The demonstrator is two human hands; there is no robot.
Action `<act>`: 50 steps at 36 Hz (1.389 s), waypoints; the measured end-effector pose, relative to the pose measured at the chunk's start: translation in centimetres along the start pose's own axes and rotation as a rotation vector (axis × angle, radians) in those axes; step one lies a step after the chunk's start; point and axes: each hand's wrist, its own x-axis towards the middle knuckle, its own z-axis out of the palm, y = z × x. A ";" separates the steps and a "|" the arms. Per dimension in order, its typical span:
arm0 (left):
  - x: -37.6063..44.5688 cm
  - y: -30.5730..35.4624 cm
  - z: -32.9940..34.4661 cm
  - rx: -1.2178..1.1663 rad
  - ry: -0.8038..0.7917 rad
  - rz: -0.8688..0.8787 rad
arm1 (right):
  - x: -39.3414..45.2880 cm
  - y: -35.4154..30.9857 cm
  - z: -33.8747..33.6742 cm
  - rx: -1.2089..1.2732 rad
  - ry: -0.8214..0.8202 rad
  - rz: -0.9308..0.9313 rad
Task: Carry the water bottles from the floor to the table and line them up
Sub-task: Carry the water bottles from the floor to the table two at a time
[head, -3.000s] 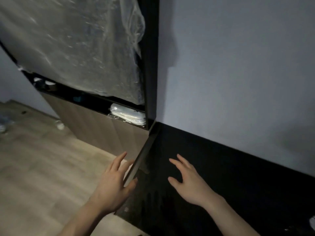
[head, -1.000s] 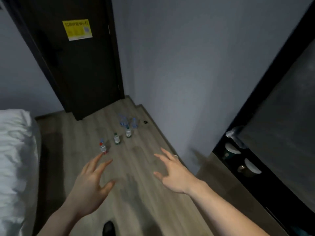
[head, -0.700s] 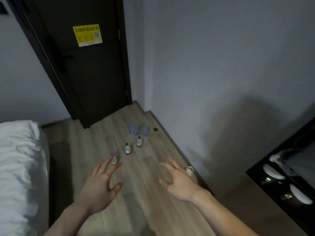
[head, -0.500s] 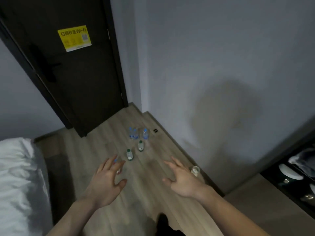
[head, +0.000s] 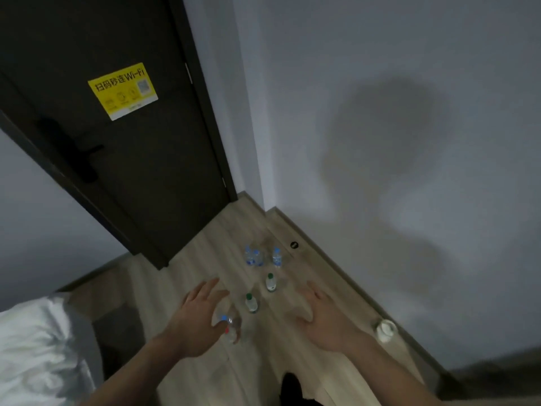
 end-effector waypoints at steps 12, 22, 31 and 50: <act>10.6 -6.8 -4.4 -0.040 -0.054 -0.012 | 13.1 -3.3 -2.0 0.009 -0.062 0.060; 21.7 -14.5 -6.6 -0.005 -0.137 0.170 | 21.0 -6.0 2.2 0.030 -0.023 0.299; 29.9 -24.5 -6.2 0.111 -0.355 0.316 | 26.8 -13.4 10.5 0.126 -0.017 0.492; 32.8 -31.9 -0.4 0.445 -0.513 0.404 | 28.1 -14.5 23.1 0.221 0.012 0.710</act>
